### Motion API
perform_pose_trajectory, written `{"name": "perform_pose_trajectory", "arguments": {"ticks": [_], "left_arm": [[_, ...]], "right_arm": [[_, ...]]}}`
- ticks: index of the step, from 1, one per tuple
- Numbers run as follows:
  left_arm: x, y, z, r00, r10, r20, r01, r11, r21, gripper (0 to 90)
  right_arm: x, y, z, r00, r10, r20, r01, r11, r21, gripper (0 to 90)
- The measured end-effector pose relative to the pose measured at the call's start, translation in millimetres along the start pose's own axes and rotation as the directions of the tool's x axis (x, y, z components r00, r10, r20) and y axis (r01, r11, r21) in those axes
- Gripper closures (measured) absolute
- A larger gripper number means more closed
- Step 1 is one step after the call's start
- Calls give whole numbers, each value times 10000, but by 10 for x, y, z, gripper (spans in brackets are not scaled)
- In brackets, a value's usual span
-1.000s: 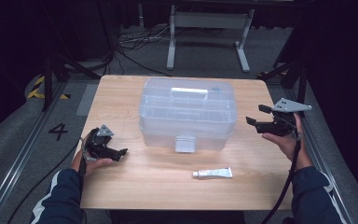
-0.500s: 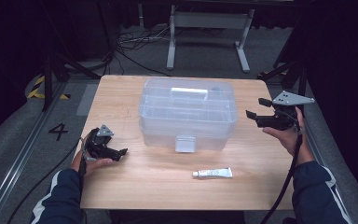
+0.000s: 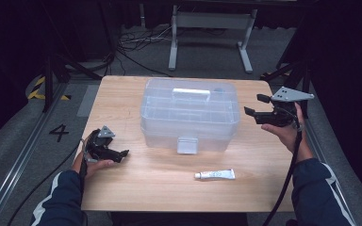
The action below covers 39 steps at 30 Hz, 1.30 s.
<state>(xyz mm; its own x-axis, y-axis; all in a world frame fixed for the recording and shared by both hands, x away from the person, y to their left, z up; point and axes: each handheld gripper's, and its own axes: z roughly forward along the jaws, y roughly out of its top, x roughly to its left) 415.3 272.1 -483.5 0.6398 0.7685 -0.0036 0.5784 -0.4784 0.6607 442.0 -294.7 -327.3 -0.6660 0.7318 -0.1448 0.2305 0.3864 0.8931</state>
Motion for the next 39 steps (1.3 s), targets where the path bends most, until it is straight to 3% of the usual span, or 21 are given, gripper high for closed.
{"name": "perform_pose_trajectory", "arguments": {"ticks": [16, 39], "left_arm": [[-2, -1, -1, 10000, -20, -12, 20, 10000, -1, 4], [-2, -1, -1, 10000, -20, -13, 20, 10000, -1, 4]], "right_arm": [[57, 162, 192, 9995, -115, -282, 111, 9998, -138, 288], [291, 468, 541, 9946, -569, -873, 569, 9984, -24, 298]]}}
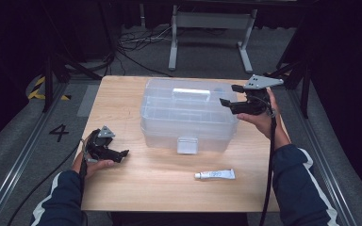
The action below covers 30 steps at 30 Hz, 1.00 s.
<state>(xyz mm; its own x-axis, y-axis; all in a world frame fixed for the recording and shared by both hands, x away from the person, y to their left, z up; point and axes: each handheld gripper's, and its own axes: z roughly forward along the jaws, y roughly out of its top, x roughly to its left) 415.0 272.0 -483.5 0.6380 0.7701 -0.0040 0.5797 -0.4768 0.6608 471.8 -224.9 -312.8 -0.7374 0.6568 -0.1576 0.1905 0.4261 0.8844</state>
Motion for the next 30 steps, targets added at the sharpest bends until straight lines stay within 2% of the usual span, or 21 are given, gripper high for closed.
{"name": "perform_pose_trajectory", "arguments": {"ticks": [11, 26, 30], "left_arm": [[0, 0, 0, 10000, 3, 0, -3, 10000, 2, 4], [0, 0, 0, 10000, 3, 6, -3, 10000, 0, 4], [0, 0, 0, 10000, 5, -1, -5, 10000, 1, 4]], "right_arm": [[83, 98, 137, 9994, -185, -304, 190, 9997, 173, 325], [193, 206, 349, 9959, -567, -711, 618, 9955, 715, 373], [201, 226, 367, 9956, -655, -663, 708, 9942, 809, 393]]}}
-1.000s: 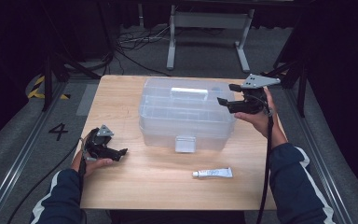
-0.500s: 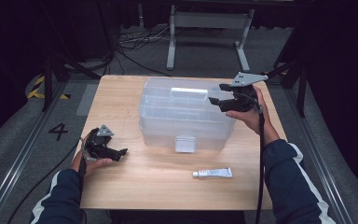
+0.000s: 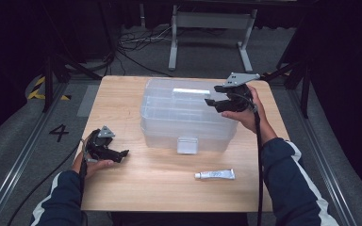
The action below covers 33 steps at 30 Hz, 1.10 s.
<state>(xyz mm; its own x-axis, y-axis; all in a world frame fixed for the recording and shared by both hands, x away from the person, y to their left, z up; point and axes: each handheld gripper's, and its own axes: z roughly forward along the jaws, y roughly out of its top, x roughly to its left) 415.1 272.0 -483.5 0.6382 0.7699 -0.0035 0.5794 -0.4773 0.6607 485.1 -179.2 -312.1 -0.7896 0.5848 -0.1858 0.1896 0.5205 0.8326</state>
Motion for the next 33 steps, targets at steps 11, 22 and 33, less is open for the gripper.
{"name": "perform_pose_trajectory", "arguments": {"ticks": [11, 22, 33], "left_arm": [[-2, -1, -1, 10000, -25, 20, 25, 10000, 13, 4], [-2, -2, -4, 10000, 10, 42, -10, 10000, 23, 4], [-4, -5, -9, 9999, 67, 99, -67, 10000, 2, 17]], "right_arm": [[40, 95, 44, 9989, -461, 7, 460, 9980, 434, 494], [81, 160, 121, 9980, -637, -23, 636, 9952, 750, 675], [97, 206, 159, 9975, -702, -71, 705, 9940, 834, 719]]}}
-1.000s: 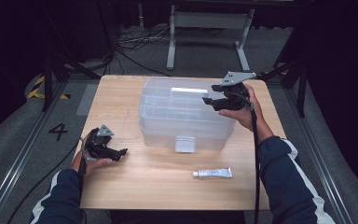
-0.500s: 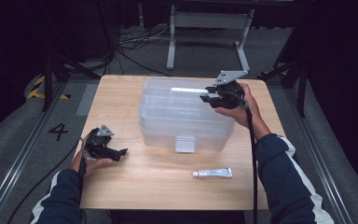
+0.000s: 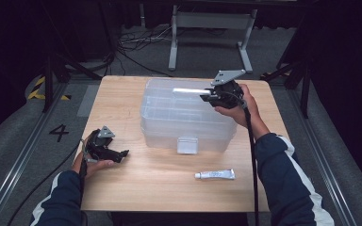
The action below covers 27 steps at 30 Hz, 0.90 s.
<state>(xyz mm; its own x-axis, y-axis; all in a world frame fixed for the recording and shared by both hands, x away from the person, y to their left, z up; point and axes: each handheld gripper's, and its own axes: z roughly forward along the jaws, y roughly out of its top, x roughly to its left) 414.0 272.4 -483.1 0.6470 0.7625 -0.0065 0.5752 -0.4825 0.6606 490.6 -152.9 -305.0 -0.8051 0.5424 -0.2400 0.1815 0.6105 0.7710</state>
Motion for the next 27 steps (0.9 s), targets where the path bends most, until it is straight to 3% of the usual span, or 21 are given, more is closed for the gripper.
{"name": "perform_pose_trajectory", "arguments": {"ticks": [9, 15, 16, 18, 23, 24, 27], "left_arm": [[-4, 20, -7, 9999, 92, 135, -93, 9999, 75, 39], [10, 65, -37, 9995, 115, 284, -119, 9998, 157, 185], [3, 80, -45, 9988, 56, 477, -64, 9998, 179, 210], [-50, 124, -73, 9985, 381, 395, -388, 9991, 192, 257], [-135, 218, -150, 9971, 561, 518, -551, 9983, -204, 298], [-169, 283, -203, 9960, 741, 495, -714, 9960, -534, 324], [-212, 363, -271, 9951, 750, 647, -692, 9938, -875, 359]], "right_arm": [[-12, 36, -1, 10000, -55, 10, 54, 9997, 225, 721], [-30, 71, 1, 10000, -81, -31, 82, 9991, 409, 722], [-36, 76, 1, 9999, -92, -48, 94, 9990, 441, 722], [-49, 84, 0, 10000, -20, -73, 24, 9990, 449, 721], [-83, 116, -1, 10000, 71, -44, -69, 9990, 433, 721], [-92, 121, 0, 9999, 80, -62, -77, 9990, 448, 720], [-107, 134, 0, 9999, 104, -88, -100, 9988, 478, 720]]}}
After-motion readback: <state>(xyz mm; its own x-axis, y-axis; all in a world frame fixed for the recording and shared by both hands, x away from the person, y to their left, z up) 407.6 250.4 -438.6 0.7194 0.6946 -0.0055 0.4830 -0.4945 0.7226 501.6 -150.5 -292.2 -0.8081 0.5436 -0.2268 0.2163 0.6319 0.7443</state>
